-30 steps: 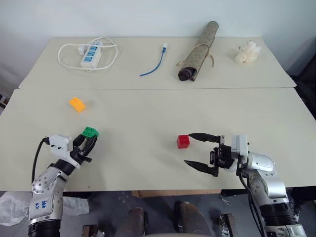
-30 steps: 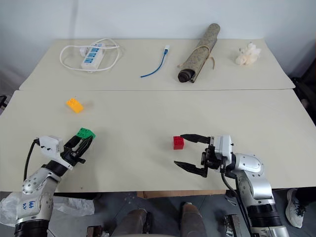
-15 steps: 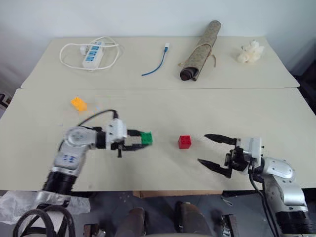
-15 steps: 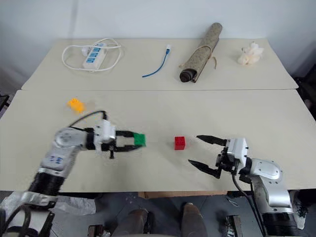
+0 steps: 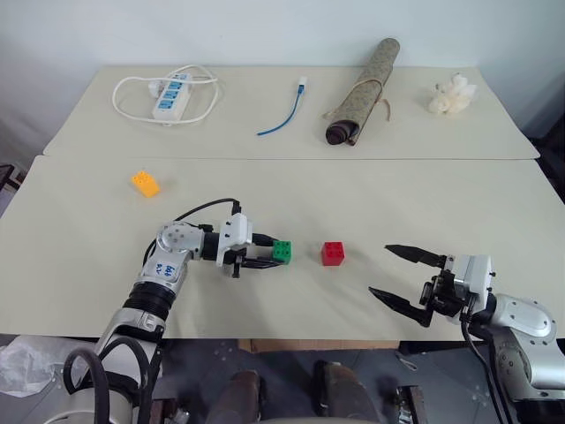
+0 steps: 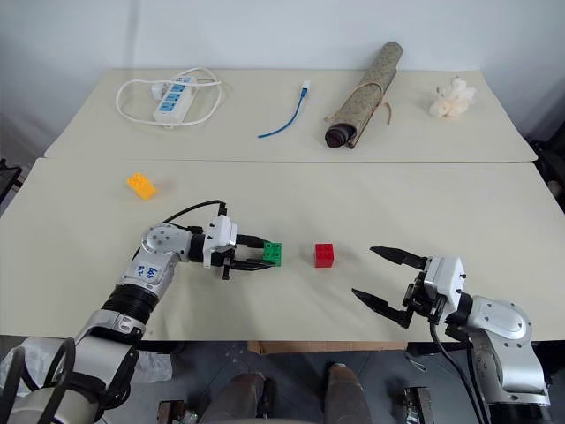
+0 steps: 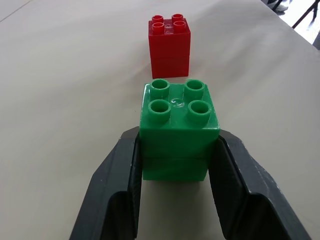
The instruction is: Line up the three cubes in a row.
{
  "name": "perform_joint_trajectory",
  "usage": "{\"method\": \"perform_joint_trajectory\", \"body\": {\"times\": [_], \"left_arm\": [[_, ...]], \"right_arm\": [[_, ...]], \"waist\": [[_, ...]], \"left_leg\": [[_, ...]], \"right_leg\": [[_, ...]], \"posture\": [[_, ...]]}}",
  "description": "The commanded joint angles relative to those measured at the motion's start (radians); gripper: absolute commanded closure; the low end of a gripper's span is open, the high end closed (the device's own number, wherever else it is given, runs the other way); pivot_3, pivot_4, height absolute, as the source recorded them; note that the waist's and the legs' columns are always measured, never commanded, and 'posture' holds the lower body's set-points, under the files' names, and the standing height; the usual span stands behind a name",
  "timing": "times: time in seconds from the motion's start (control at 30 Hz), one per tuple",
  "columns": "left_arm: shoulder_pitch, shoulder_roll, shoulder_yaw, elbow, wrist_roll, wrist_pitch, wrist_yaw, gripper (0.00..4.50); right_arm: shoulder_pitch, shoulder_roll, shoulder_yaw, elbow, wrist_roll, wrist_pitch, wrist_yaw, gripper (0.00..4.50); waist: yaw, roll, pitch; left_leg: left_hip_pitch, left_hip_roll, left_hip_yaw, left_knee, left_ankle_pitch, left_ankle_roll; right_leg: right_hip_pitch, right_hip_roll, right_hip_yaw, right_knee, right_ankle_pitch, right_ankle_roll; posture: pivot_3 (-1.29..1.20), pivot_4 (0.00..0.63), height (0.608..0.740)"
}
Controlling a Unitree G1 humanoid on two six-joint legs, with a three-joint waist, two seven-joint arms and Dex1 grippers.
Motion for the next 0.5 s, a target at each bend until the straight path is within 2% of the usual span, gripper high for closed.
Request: {"method": "perform_joint_trajectory", "body": {"times": [0.03, 0.1, 0.27, 0.3, 0.37, 0.47, 0.5], "left_arm": [[-0.004, 0.024, 0.072, -0.050, -0.041, 0.011, 0.021, 1.68], [0.025, 0.047, 0.107, -0.106, -0.060, 0.023, 0.038, 1.12], [0.205, 0.144, 0.240, -0.376, -0.137, 0.122, 0.118, 1.12], [0.245, 0.160, 0.283, -0.432, -0.154, 0.146, 0.156, 1.12], [0.356, 0.184, 0.425, -0.545, -0.201, 0.209, 0.276, 0.75], [0.516, 0.185, 0.607, -0.610, -0.212, 0.218, 0.417, 0.04], [0.565, 0.167, 0.654, -0.626, -0.210, 0.215, 0.469, 0.04]], "right_arm": [[-0.031, 0.009, 0.026, -0.014, 0.013, -0.004, 0.017, 0.00], [-0.055, 0.014, 0.040, 0.002, 0.013, -0.003, 0.023, 0.00], [-0.103, 0.032, 0.083, 0.013, 0.032, 0.016, 0.051, 0.00], [-0.117, 0.043, 0.086, 0.011, 0.038, 0.011, 0.050, 0.00], [-0.148, 0.062, 0.106, -0.001, 0.045, 0.019, 0.050, 0.00], [-0.185, 0.094, 0.129, -0.006, 0.047, 0.025, 0.042, 0.00], [-0.196, 0.104, 0.136, -0.007, 0.045, 0.023, 0.040, 0.00]], "waist": [[-0.003, -0.001, 0.000], [-0.004, -0.001, 0.000], [-0.016, 0.000, 0.000], [-0.018, -0.001, 0.000], [-0.022, -0.001, 0.001], [-0.026, -0.001, 0.001], [-0.025, -0.001, 0.001]], "left_leg": [[0.000, 0.000, 0.000, 0.000, 0.000, 0.000], [0.000, 0.001, 0.000, 0.000, 0.000, 0.000], [0.000, 0.002, -0.001, -0.001, 0.000, -0.001], [0.000, 0.002, -0.001, -0.001, 0.000, -0.001], [0.000, 0.002, -0.003, -0.001, 0.000, -0.001], [0.000, 0.003, -0.004, -0.001, 0.000, -0.002], [0.000, 0.003, -0.004, -0.001, 0.000, -0.002]], "right_leg": [[0.000, 0.000, 0.000, 0.000, 0.000, 0.000], [0.000, 0.000, 0.000, 0.000, 0.000, 0.000], [0.000, -0.001, 0.001, 0.000, 0.000, 0.000], [0.000, -0.002, 0.002, 0.000, 0.000, 0.000], [0.000, -0.002, 0.005, 0.000, 0.000, 0.000], [0.000, -0.002, 0.007, -0.001, -0.001, -0.001], [0.000, -0.002, 0.007, -0.001, -0.001, -0.001]], "posture": [[0.00, 0.150, 0.740], [0.00, 0.150, 0.740], [0.00, 0.150, 0.740], [0.00, 0.150, 0.740], [0.00, 0.150, 0.740], [0.00, 0.150, 0.740], [0.00, 0.150, 0.740]]}}
